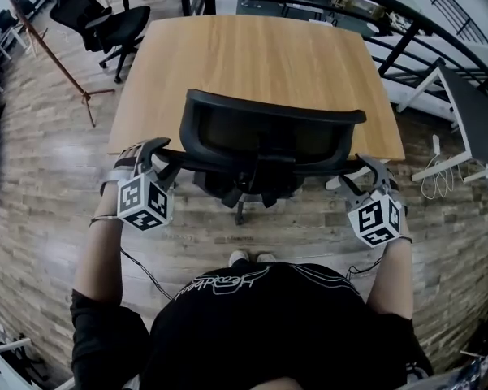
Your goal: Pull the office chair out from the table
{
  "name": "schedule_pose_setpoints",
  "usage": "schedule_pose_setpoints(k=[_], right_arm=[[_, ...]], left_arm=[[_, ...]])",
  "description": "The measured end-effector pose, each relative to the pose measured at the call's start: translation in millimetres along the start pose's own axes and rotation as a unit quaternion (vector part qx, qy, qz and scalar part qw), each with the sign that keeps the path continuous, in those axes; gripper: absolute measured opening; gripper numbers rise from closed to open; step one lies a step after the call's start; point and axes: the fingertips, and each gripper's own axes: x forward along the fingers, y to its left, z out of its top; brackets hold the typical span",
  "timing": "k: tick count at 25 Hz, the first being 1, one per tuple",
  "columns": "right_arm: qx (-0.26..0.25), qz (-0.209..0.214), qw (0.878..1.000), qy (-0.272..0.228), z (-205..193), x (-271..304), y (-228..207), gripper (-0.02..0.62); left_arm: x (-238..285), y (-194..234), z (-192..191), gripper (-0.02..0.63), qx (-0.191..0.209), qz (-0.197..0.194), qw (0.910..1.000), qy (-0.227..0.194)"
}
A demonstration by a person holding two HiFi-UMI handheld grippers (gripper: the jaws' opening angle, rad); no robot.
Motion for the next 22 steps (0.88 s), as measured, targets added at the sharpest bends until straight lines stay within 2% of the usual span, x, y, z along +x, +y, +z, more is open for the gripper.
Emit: schedule_pose_setpoints(k=[4,12,22], right_arm=[[-0.004,0.014,1.0,0.023,-0.1,0.0,2.0,0.264],[-0.004,0.019,0.999,0.04,-5.8,-3.9,5.8,0.262],[-0.022,0.023,0.999,0.03,-16.5,-19.9,10.1,0.259]], left_arm=[[-1.4,-2.8,-1.6,0.224,0.0,-0.013,0.9999,0.003],[-6.7,-11.7,1.1,0.224,-0.008,0.002,1.0,0.0],[-31.8,-41.6,10.3,0.224,-0.034,0.021,0.999,0.02]])
